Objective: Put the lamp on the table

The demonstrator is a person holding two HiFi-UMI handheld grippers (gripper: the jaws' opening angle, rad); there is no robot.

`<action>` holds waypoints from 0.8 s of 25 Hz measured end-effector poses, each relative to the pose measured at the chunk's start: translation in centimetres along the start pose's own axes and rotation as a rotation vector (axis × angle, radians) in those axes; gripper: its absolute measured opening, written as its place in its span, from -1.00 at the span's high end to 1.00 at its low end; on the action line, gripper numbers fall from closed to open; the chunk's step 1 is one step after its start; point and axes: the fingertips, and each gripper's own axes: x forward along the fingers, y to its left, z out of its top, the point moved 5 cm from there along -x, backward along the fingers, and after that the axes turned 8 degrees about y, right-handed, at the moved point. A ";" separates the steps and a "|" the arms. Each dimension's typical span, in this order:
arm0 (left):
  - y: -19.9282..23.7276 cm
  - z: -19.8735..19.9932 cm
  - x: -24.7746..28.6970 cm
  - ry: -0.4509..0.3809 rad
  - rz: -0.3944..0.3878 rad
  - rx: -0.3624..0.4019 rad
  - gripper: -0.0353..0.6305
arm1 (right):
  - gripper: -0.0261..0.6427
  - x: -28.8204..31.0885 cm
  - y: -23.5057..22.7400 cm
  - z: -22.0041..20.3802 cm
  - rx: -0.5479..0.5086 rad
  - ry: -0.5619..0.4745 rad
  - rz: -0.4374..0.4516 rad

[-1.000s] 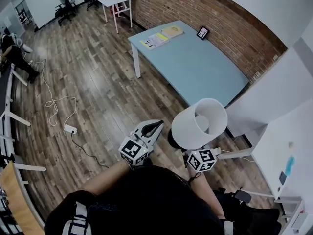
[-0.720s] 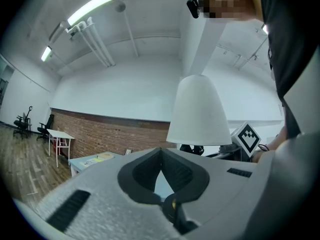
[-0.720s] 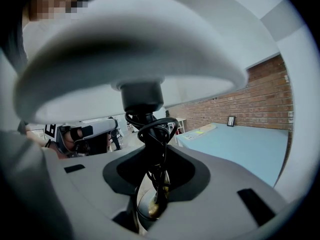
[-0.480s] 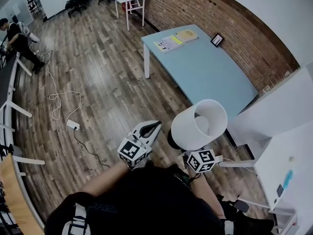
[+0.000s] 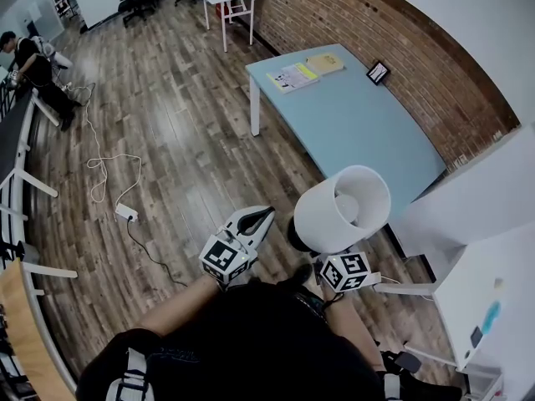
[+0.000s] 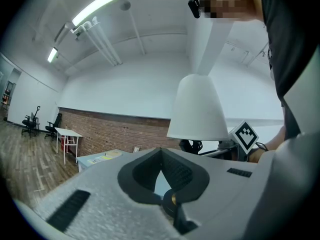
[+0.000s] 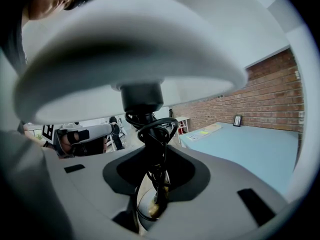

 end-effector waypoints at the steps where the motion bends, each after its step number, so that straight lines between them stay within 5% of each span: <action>1: 0.2 0.1 0.4 0.000 0.006 -0.001 0.87 | 0.59 0.2 -0.5 0.2 0.000 -0.001 0.002; 20: -1.9 1.6 17.9 -0.036 0.051 -0.037 0.87 | 0.59 1.1 -17.7 4.2 -0.024 0.006 0.060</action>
